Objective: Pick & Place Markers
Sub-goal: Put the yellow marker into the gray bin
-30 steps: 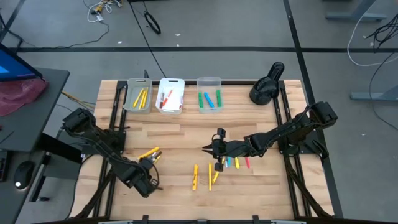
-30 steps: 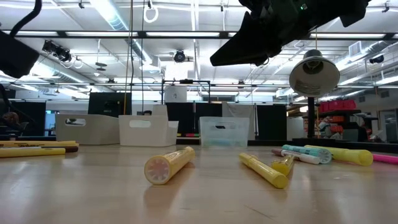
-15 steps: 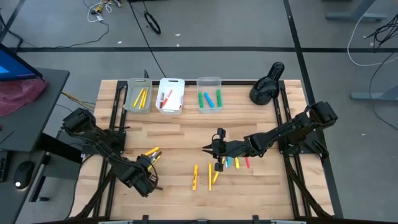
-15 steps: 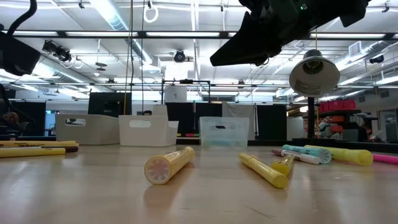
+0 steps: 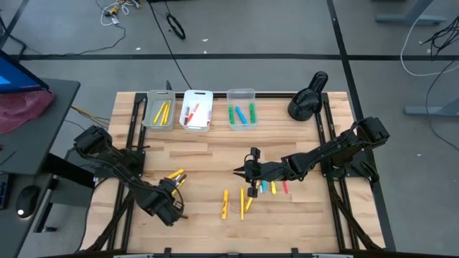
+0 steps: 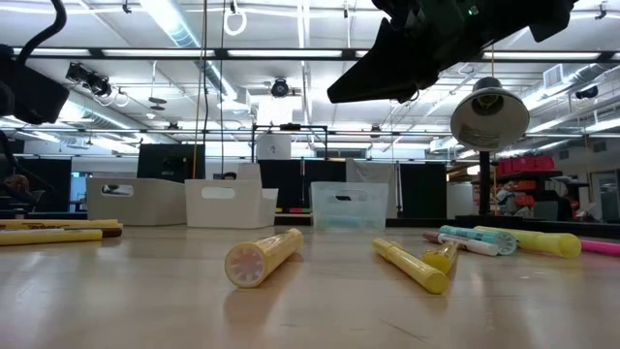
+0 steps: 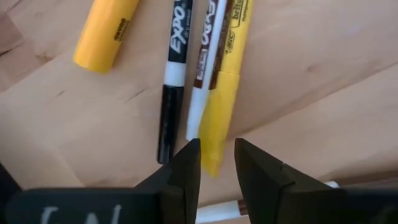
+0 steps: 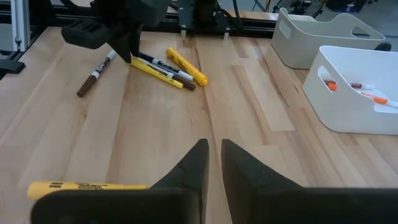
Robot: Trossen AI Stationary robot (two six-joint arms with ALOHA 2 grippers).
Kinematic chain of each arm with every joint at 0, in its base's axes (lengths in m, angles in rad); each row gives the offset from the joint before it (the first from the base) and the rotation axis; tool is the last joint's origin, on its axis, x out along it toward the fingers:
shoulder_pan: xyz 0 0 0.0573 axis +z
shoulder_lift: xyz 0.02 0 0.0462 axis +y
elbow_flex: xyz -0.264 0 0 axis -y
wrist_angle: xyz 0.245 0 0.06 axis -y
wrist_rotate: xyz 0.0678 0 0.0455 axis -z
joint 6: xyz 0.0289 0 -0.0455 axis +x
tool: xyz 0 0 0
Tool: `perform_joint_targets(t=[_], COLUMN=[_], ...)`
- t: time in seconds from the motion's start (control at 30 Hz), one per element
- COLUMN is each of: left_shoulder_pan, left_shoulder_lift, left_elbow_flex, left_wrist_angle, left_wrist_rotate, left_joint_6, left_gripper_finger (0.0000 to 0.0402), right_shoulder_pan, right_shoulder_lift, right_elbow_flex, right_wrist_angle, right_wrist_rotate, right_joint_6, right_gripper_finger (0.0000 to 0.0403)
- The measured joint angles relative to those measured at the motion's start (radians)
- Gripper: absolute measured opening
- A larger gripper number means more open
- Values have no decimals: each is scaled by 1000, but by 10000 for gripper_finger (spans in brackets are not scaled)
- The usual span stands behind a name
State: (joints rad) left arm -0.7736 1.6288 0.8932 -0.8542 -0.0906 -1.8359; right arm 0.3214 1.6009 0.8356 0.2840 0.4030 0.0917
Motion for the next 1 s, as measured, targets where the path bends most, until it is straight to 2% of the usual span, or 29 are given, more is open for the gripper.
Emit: perform_joint_targets(t=[0.27, 0.5, 0.63, 0.87, 1.0], left_shoulder_pan=[14, 15, 16, 40, 49], left_shoulder_lift=[11, 10, 9, 9, 10], left_elbow_flex=[0, 0, 0, 1, 0], left_wrist_angle=[25, 52, 60, 78, 98], left_wrist_rotate=[-1, -12, -50, -90, -142], left_joint_6=[24, 50, 67, 151, 199], left_gripper_finger=[101, 60, 43, 38, 13], right_shoulder_pan=[0, 0, 0, 0, 0], right_shoulder_lift=[0, 0, 0, 0, 0], right_elbow_flex=[0, 0, 0, 0, 0], right_wrist_angle=[0, 0, 0, 0, 0], right_wrist_rotate=[0, 0, 0, 0, 0], right_joint_6=[0, 0, -1, -1, -1], right_gripper_finger=[45, 45, 45, 45, 45])
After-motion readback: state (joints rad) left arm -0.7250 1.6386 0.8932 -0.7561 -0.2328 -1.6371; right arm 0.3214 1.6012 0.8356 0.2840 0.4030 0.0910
